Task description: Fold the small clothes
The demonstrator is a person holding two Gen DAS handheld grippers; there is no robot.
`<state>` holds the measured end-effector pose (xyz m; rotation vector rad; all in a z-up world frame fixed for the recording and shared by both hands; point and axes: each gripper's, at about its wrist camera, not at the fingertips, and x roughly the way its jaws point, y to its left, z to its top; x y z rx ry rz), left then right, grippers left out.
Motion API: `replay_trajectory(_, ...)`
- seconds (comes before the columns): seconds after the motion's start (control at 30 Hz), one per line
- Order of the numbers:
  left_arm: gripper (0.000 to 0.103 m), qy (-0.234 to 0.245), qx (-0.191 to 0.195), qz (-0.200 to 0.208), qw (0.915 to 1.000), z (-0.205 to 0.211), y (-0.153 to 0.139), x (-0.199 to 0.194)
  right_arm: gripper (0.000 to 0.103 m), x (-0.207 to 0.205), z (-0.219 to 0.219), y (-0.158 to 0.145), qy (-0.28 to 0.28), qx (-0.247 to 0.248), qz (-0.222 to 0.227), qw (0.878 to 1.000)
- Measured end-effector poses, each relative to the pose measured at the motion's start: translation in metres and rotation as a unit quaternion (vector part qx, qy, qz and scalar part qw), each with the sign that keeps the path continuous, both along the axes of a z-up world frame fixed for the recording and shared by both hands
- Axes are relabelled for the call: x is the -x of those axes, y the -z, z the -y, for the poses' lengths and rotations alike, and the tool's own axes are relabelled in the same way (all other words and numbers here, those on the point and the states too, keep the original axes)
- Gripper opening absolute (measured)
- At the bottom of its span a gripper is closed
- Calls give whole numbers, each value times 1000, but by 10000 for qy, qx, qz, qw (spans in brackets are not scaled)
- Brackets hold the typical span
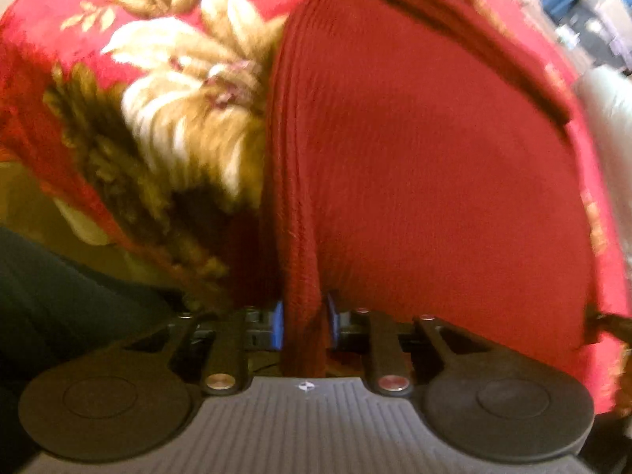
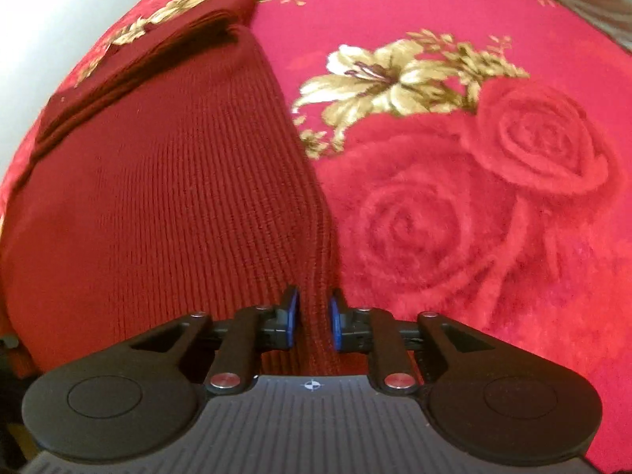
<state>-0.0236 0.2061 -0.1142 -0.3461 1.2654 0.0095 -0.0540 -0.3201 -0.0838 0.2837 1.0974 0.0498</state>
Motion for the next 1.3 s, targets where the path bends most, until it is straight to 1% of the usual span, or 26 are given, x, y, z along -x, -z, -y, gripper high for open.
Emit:
replay_trajectory(0.03,24,-22,-92,-64,9999,0,3,-2,19,0,0,0,5,1,-7,10000)
replay_trajectory(0.1,24,-66,-123,-113,9998,-1,7,-5,19,1,1,0,-3,9,2,10000)
replay_trajectory(0.13,17,-68,-109,-85,9999,-1,6,-5,19,1,1,0,-12,12,7,10000)
replay_trajectory(0.17,13,-23,-85,-27,10000,0,4,-5,16,2,1,0,1,13,13,10000)
replay_trajectory(0.2,12,39,-75,49,10000,2,1,-3,13,1,2,-1,14,-12,33,10000)
replay_trajectory(0.23,11,104,-74,126,9998,4,-3,-2,13,2,3,-4,44,-59,91,9999)
replay_trajectory(0.3,11,213,-60,297,9993,7,-14,1,11,3,6,-11,97,-145,235,9996)
replay_trajectory(0.37,10,272,46,554,9981,7,-32,8,9,6,9,-24,145,-289,446,9985)
replay_trajectory(0.43,10,374,165,820,9958,7,-50,13,8,8,13,-45,149,-424,750,9962)
replay_trajectory(0.5,9,502,165,1064,9929,6,-69,18,7,11,15,-67,164,-594,1054,9925)
replay_trajectory(0.6,9,637,219,1522,9861,2,-104,25,7,17,18,-97,185,-892,1468,9850)
replay_trajectory(0.67,8,681,339,1809,9806,-4,-126,29,6,23,18,-116,127,-998,1751,9794)
replay_trajectory(0.77,8,788,465,2160,9721,-12,-155,37,6,31,20,-140,123,-1165,2062,9715)
replay_trajectory(0.9,7,975,635,2450,9625,-24,-183,50,5,43,29,-160,282,-1312,2279,9644)
replay_trajectory(0.97,7,992,840,2517,9590,-33,-193,55,5,51,34,-167,350,-1401,2319,9620)
replay_trajectory(1.07,7,1124,1083,2625,9522,-46,-211,65,5,68,40,-178,380,-1380,2444,9591)
replay_trajectory(1.17,7,1366,1356,2798,9406,-60,-235,81,5,97,45,-193,453,-1356,2634,9540)
replay_trajectory(1.23,7,1478,1513,2945,9320,-70,-250,91,5,116,51,-203,518,-1457,2797,9476)
replay_trajectory(1.3,7,1375,1715,3019,9276,-81,-256,92,5,127,56,-209,566,-1539,2918,9423)
